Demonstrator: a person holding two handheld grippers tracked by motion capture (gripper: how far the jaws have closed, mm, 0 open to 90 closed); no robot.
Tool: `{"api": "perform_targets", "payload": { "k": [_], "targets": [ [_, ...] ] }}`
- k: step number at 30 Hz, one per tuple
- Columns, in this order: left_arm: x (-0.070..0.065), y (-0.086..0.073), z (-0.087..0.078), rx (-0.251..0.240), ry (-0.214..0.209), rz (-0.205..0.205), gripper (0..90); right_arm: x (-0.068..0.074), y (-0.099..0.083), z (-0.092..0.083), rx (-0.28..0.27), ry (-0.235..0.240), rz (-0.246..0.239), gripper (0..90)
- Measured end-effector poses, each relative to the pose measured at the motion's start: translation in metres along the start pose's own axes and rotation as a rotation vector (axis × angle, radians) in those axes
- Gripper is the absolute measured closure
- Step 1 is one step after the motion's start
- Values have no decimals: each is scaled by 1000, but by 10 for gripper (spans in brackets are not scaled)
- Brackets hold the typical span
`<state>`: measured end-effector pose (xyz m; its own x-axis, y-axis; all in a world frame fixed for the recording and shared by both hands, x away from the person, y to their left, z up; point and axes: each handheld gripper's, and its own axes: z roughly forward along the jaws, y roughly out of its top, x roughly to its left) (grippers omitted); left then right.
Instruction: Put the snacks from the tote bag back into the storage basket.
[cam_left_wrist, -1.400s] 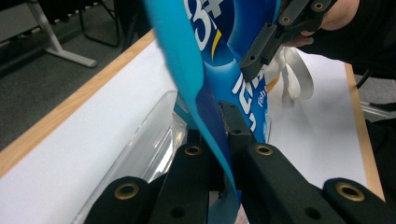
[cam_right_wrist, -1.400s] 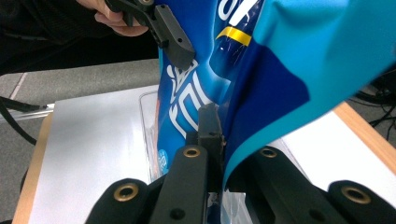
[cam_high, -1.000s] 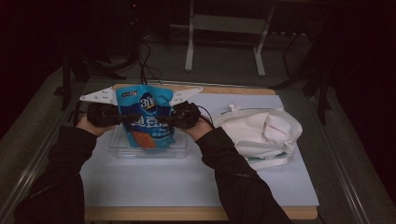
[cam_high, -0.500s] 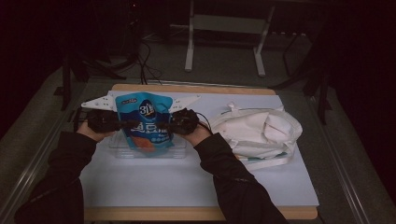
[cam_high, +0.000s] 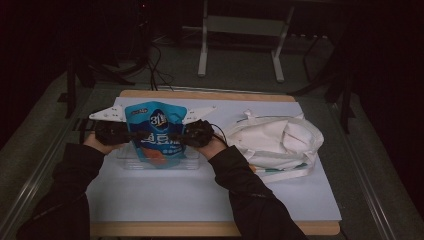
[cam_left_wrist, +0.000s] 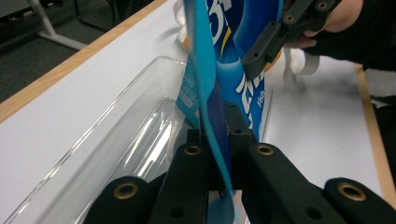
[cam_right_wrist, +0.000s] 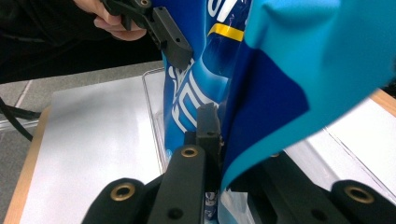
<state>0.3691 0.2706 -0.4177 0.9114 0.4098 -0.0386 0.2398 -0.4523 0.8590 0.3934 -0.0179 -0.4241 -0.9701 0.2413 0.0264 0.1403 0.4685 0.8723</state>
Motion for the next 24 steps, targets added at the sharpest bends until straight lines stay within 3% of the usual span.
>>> {"api": "perform_targets", "payload": {
  "k": [12,19,21,24],
  "targets": [
    [-3,1,-1,-10,36,-10,827,-3,4,-3,-1,3,2,795],
    [-5,4,0,-4,74,-19,696,-2,7,-6,-27,1,-1,656],
    [-7,4,0,-9,82,-18,695,-2,8,-6,-25,2,-4,619],
    [-9,4,-3,-32,100,-27,621,-1,8,-7,-26,0,-4,560]
  ]
}}
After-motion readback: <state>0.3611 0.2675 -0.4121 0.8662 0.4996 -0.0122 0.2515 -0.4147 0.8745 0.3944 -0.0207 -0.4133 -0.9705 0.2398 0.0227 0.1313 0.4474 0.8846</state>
